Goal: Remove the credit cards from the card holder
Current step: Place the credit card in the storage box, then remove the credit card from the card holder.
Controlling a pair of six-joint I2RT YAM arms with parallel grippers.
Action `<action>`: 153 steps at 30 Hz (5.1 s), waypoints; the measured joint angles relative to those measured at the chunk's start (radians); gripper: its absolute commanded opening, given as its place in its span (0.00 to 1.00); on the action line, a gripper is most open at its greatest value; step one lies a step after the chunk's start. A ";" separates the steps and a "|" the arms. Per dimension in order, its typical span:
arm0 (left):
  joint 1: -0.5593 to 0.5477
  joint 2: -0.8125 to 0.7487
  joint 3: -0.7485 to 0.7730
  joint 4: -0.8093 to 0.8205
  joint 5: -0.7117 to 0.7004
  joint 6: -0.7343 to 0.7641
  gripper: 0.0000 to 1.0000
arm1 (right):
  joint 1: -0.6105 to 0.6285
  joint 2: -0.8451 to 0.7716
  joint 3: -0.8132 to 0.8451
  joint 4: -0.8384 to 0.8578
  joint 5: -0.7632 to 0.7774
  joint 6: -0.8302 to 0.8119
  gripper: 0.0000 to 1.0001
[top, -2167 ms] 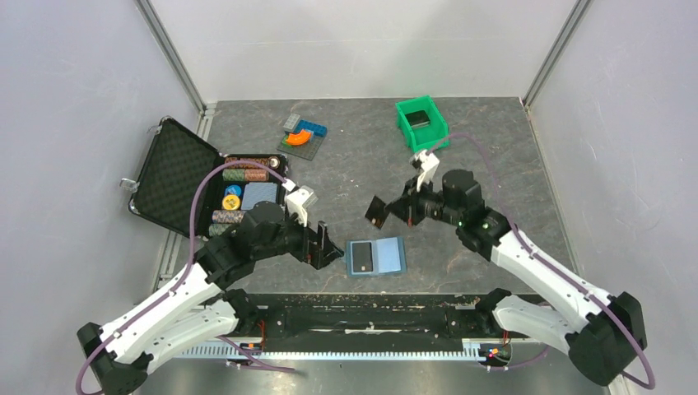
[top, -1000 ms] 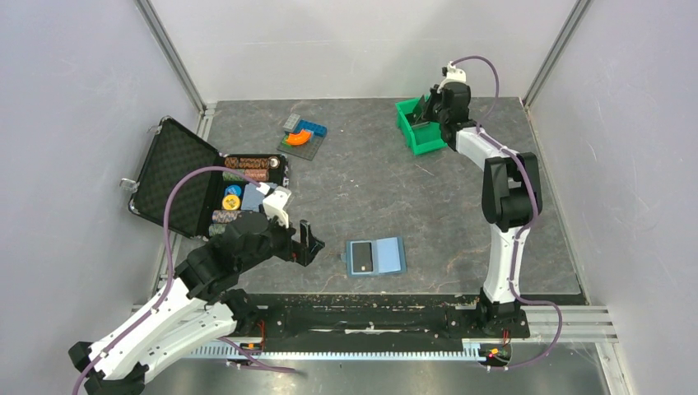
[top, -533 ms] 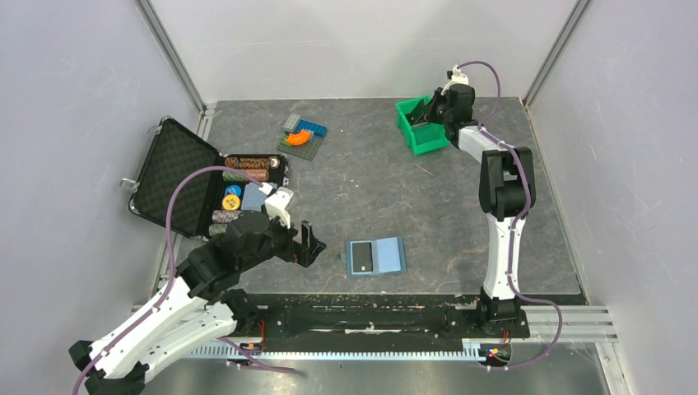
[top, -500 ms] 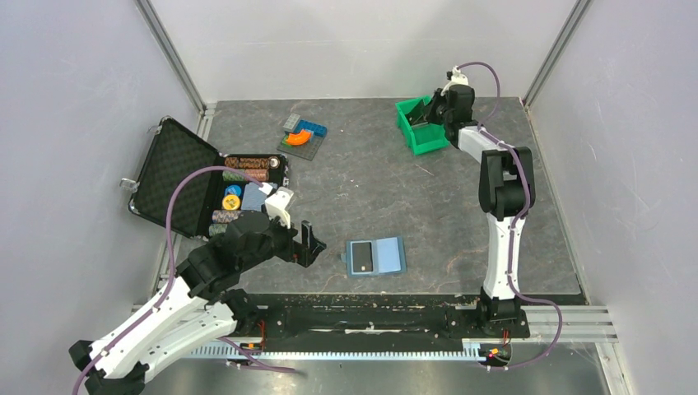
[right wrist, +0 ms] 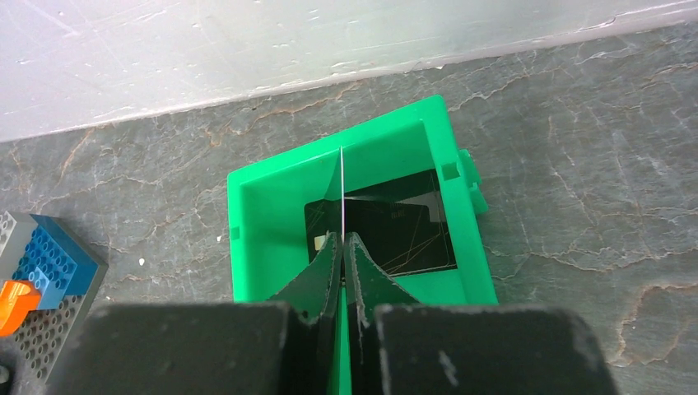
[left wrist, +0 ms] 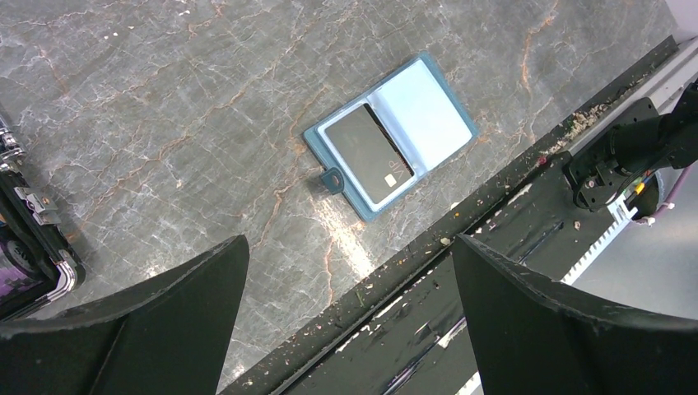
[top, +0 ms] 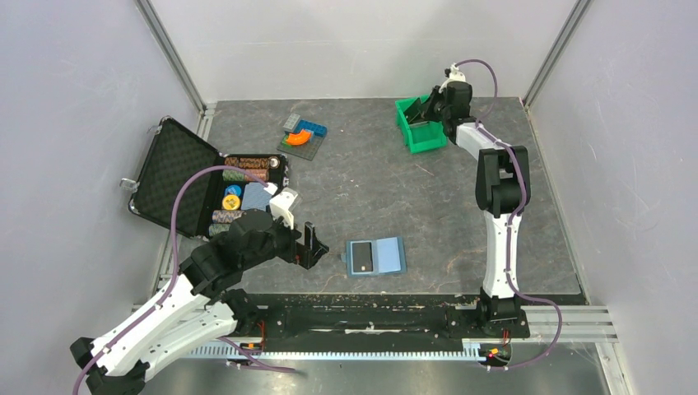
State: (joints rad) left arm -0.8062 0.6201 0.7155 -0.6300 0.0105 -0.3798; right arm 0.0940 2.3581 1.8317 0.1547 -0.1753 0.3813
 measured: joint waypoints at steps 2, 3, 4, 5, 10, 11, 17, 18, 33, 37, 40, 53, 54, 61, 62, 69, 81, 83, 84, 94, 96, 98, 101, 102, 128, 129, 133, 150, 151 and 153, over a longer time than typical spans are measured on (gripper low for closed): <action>0.000 0.000 0.000 0.000 0.000 0.000 1.00 | 0.000 0.002 0.007 -0.007 0.000 0.002 0.04; 0.000 0.000 0.000 0.000 0.000 0.000 1.00 | 0.000 0.002 0.010 -0.011 0.000 0.003 0.04; 0.000 0.000 0.000 0.000 0.000 0.000 1.00 | 0.000 0.003 0.013 -0.013 0.000 0.005 0.05; 0.000 -0.001 0.000 0.000 0.000 0.000 1.00 | 0.000 0.005 0.016 -0.014 0.001 0.008 0.06; 0.000 -0.001 0.000 0.003 0.001 0.000 1.00 | 0.000 0.023 0.034 -0.017 0.014 0.021 0.13; 0.000 -0.001 0.000 0.004 0.001 0.000 1.00 | 0.000 0.027 0.038 -0.018 0.017 0.024 0.14; 0.000 -0.001 0.000 0.004 0.011 0.000 1.00 | -0.001 0.045 0.050 -0.039 0.041 0.039 0.20; 0.000 -0.001 0.000 0.004 0.016 0.000 1.00 | -0.001 0.047 0.051 -0.043 0.043 0.038 0.20; 0.000 -0.012 -0.001 0.025 0.037 0.000 1.00 | -0.021 0.046 0.098 -0.090 0.071 0.032 0.34; 0.000 -0.005 0.000 0.035 0.044 0.000 1.00 | -0.028 0.029 0.098 -0.133 0.067 0.018 0.34; 0.000 0.001 0.000 0.034 0.042 0.000 1.00 | -0.033 -0.004 0.092 -0.163 0.058 0.013 0.34; 0.000 -0.012 0.000 0.011 -0.059 0.000 1.00 | 0.032 -0.624 -0.470 -0.248 0.072 0.027 0.44; 0.000 -0.014 0.000 0.005 -0.070 0.000 1.00 | 0.052 -0.667 -0.520 -0.247 0.081 0.026 0.45; 0.000 -0.093 0.000 -0.022 -0.158 0.000 1.00 | 0.293 -0.927 -0.923 -0.245 0.108 0.050 0.41; 0.000 -0.108 0.000 -0.022 -0.165 0.000 1.00 | 0.330 -0.956 -0.984 -0.229 0.092 0.055 0.40; 0.000 -0.092 -0.002 -0.013 -0.122 -0.008 0.94 | 0.490 -1.093 -1.293 -0.089 -0.048 0.118 0.36; 0.000 0.181 -0.089 0.223 0.128 -0.153 0.30 | 0.617 -1.210 -1.537 0.148 -0.142 0.182 0.34; 0.000 0.234 -0.114 0.293 0.154 -0.185 0.21 | 0.617 -1.222 -1.563 0.163 -0.140 0.183 0.35; 0.000 0.259 -0.127 0.329 0.165 -0.200 0.16 | 0.617 -1.225 -1.571 0.166 -0.138 0.181 0.35; 0.000 0.534 -0.193 0.590 0.263 -0.246 0.02 | 0.617 -1.241 -1.616 0.211 -0.118 0.173 0.33; 0.000 0.553 -0.215 0.634 0.266 -0.261 0.02 | 0.617 -1.244 -1.622 0.227 -0.124 0.185 0.33; 0.000 0.570 -0.233 0.676 0.271 -0.270 0.02 | 0.617 -1.246 -1.625 0.249 -0.135 0.200 0.33; 0.000 0.608 -0.241 0.731 0.280 -0.279 0.02 | 0.617 -1.246 -1.626 0.288 -0.158 0.227 0.32; 0.000 0.626 -0.241 0.751 0.282 -0.280 0.02 | 0.618 -1.245 -1.626 0.304 -0.167 0.237 0.32; 0.000 0.725 -0.352 0.907 0.209 -0.320 0.02 | 0.618 -0.945 -1.643 0.586 -0.259 0.362 0.25; 0.000 0.725 -0.354 0.909 0.209 -0.320 0.02 | 0.618 -0.945 -1.643 0.584 -0.251 0.361 0.24; 0.000 0.726 -0.358 0.918 0.210 -0.320 0.02 | 0.621 -0.945 -1.643 0.578 -0.236 0.360 0.24; 0.000 0.730 -0.362 0.932 0.218 -0.320 0.03 | 0.672 -0.918 -1.555 0.493 -0.170 0.356 0.20; 0.000 0.730 -0.362 0.933 0.218 -0.320 0.03 | 0.674 -0.918 -1.552 0.486 -0.163 0.355 0.20; 0.000 0.730 -0.363 0.933 0.219 -0.320 0.03 | 0.677 -0.918 -1.548 0.469 -0.145 0.354 0.20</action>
State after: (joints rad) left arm -0.8062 1.3502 0.3527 0.3031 0.2291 -0.6998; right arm 0.7708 1.4399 0.2836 0.6235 -0.3206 0.7353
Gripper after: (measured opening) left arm 0.030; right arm 0.204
